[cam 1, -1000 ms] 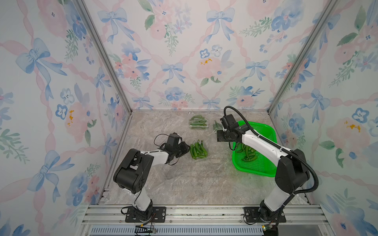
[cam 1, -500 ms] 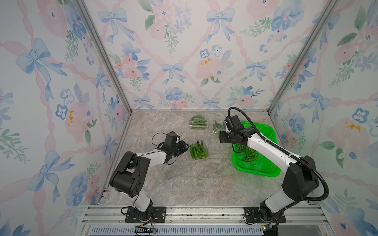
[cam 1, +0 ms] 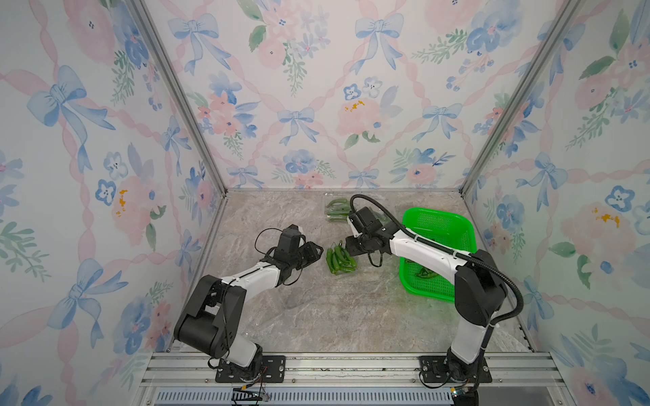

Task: Take small green peppers out of containers
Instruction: Open the packing box at the center of the board, then pick up the green pepper from the packing box.

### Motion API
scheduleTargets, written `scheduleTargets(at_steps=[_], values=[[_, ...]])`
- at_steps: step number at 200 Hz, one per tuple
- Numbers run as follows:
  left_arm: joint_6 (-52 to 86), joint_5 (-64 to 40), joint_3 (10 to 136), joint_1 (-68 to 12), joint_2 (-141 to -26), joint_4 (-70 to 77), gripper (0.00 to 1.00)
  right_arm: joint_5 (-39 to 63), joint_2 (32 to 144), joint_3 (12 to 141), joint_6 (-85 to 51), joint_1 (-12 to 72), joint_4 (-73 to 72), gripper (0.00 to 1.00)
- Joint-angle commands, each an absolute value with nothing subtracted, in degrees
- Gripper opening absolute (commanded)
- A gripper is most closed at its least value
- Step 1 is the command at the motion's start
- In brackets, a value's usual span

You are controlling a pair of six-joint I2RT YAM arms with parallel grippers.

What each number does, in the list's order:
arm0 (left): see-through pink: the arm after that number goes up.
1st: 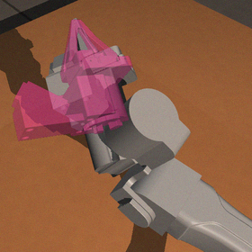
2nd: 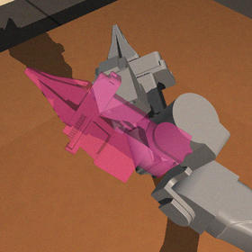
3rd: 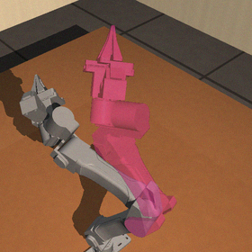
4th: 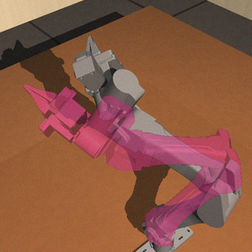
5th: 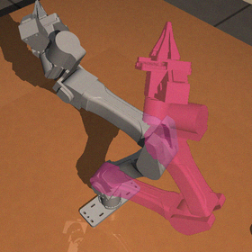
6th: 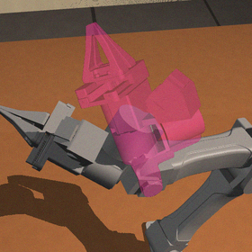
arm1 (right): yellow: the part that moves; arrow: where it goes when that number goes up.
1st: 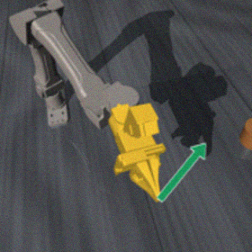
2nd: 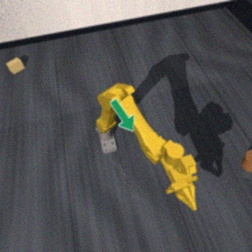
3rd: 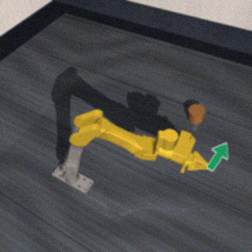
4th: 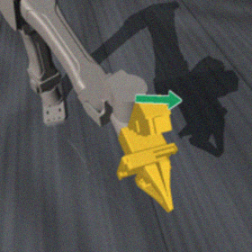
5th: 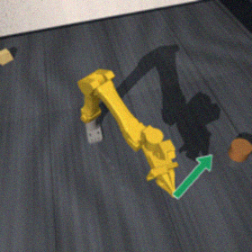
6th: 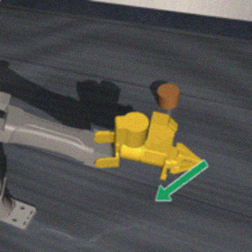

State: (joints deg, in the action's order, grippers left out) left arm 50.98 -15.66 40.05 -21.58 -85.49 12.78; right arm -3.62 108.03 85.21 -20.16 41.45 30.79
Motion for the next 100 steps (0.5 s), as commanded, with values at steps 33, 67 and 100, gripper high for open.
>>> scheduleTargets(at_steps=[33,67,100], values=[[49.3,-15.4,35.0,-20.8,-81.6,11.9,0.37,-1.8,114.8,91.7,-20.2,42.8,31.7,0.43],[49.1,-16.0,34.3,-20.7,-81.1,11.9,0.37,-1.8,118.0,93.6,-20.2,42.7,31.9,0.42],[48.8,-16.3,33.8,-20.5,-80.6,11.9,0.37,-2.2,120.4,94.7,-20.2,42.9,31.9,0.42]])
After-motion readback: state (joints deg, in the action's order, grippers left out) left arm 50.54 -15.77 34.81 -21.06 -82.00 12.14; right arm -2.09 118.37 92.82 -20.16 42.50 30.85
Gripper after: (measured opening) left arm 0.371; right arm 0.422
